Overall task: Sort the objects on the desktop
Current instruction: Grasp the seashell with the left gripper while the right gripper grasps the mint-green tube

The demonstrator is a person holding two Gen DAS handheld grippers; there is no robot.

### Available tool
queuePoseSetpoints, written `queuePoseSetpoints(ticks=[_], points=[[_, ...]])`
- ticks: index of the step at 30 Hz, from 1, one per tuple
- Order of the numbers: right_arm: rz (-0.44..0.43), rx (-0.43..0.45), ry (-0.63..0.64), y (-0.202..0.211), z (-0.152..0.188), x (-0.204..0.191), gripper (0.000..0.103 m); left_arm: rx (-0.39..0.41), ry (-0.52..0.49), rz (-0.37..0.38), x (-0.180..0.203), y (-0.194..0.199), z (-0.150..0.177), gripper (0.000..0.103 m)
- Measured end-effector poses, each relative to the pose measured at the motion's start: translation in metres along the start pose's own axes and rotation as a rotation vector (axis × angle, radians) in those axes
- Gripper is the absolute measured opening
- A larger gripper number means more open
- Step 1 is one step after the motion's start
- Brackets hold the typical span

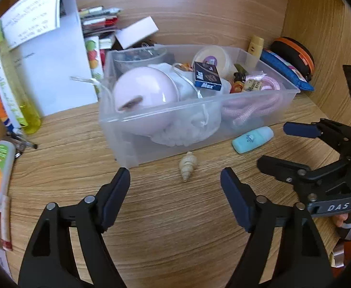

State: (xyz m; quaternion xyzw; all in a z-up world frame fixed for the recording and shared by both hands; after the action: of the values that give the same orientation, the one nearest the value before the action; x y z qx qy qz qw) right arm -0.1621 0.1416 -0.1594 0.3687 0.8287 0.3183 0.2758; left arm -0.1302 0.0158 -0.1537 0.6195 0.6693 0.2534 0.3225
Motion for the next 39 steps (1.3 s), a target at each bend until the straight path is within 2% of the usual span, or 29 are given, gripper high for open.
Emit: queuePoseSetpoints(ticks=[9, 10, 12, 19, 24, 26, 33, 39], points=[[0.060, -0.016, -0.083, -0.020, -0.002, 0.007, 0.088, -0.020, -0.024, 0.051, 0.005, -0.011, -0.002, 0.056], [0.067, -0.018, -0.084, -0.021, -0.001, 0.007, 0.088, -0.027, -0.022, 0.061, 0.005, -0.013, -0.003, 0.051], [0.087, -0.019, -0.086, -0.023, -0.001, 0.008, 0.088, -0.044, -0.022, 0.081, 0.008, -0.017, -0.003, 0.046], [0.084, -0.028, -0.112, -0.026, 0.000, 0.012, 0.085, -0.054, -0.026, 0.112, 0.012, -0.023, -0.007, 0.031], [0.097, -0.038, -0.080, -0.028, -0.002, 0.010, 0.074, -0.038, -0.057, 0.086, 0.015, -0.022, -0.005, 0.026], [0.097, -0.039, -0.070, -0.028, -0.003, 0.010, 0.072, -0.038, -0.059, 0.087, 0.015, -0.022, -0.005, 0.019], [0.066, -0.016, -0.077, -0.020, 0.003, 0.009, 0.071, -0.037, -0.057, 0.086, 0.014, -0.021, -0.005, 0.018], [0.045, 0.019, -0.059, -0.014, -0.003, 0.004, 0.071, -0.005, -0.052, 0.065, 0.013, -0.009, -0.004, 0.018]])
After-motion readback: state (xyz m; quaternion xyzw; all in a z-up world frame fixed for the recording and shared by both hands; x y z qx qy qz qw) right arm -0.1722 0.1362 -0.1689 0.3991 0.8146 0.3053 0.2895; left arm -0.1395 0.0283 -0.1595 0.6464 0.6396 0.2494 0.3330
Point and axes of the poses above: each gripper's, at about its wrist camera, not at the fingertips, and y roughly against the way its jaws point, x to its right, z to its underside, the point moved 9 cm from there along -y, roughly the way its jaws point, and after that the axes turned 13 degrees about -z, right-handed, at the moved point
